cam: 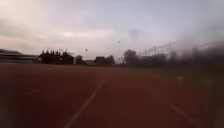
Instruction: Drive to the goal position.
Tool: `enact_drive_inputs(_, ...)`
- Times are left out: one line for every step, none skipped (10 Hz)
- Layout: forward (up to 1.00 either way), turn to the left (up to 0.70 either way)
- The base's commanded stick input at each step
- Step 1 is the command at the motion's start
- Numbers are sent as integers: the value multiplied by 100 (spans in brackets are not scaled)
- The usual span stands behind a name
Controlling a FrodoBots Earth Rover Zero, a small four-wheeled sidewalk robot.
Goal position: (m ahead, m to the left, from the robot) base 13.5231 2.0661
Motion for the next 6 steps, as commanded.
enact_drive_inputs(70,0)
enact_drive_inputs(70,0)
enact_drive_inputs(70,0)
enact_drive_inputs(70,0)
enact_drive_inputs(70,0)
enact_drive_inputs(70,0)
